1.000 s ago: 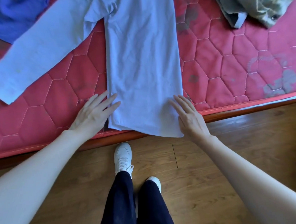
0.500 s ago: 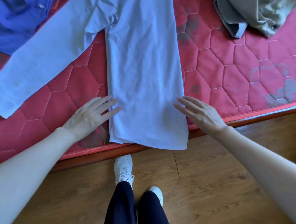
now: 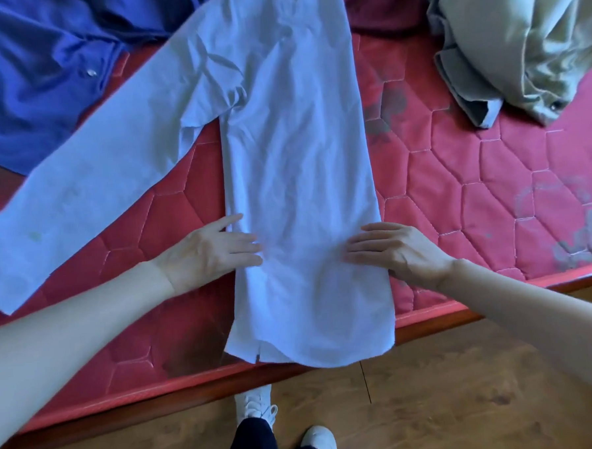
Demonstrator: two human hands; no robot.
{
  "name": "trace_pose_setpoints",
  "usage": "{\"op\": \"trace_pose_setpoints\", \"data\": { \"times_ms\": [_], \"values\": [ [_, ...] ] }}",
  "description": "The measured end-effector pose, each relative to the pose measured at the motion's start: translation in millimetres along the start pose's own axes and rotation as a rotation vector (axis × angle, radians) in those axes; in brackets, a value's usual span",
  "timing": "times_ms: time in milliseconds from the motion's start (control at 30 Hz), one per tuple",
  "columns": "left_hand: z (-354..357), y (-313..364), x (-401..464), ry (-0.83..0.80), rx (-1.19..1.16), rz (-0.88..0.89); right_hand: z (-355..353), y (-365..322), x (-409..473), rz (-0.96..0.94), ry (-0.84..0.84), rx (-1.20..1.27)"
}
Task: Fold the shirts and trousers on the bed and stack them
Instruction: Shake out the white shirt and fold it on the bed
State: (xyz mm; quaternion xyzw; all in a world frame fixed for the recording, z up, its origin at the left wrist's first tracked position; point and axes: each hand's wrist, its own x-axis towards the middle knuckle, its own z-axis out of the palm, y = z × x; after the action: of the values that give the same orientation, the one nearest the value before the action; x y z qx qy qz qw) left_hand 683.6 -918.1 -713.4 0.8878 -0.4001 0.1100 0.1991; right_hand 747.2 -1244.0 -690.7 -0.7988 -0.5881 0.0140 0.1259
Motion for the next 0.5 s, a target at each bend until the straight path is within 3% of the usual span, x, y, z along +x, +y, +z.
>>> {"op": "trace_pose_setpoints", "data": {
  "times_ms": [33, 133, 200, 333, 400, 500],
  "values": [
    [-3, -8, 4, 0.014, -0.035, 0.002, -4, 6, 2, 0.077, -0.009, 0.086],
    [-25, -34, 39, 0.154, -0.302, -0.289, -29, 27, 35, 0.383, 0.124, 0.269],
    [-38, -67, 74, 0.272, -0.530, -0.599, -40, 62, 72, 0.674, 0.238, 0.515],
    [-29, -146, 116, 0.318, -1.013, -1.259, -33, 139, 134, 1.274, 0.293, 0.918],
    [-12, -165, 115, 0.328, -1.109, -1.472, -19, 158, 148, 1.424, 0.397, 1.061],
    [6, -171, 103, 0.449, -1.201, -1.590, 4, 161, 156, 1.538, 0.482, 1.088]
  ]
}}
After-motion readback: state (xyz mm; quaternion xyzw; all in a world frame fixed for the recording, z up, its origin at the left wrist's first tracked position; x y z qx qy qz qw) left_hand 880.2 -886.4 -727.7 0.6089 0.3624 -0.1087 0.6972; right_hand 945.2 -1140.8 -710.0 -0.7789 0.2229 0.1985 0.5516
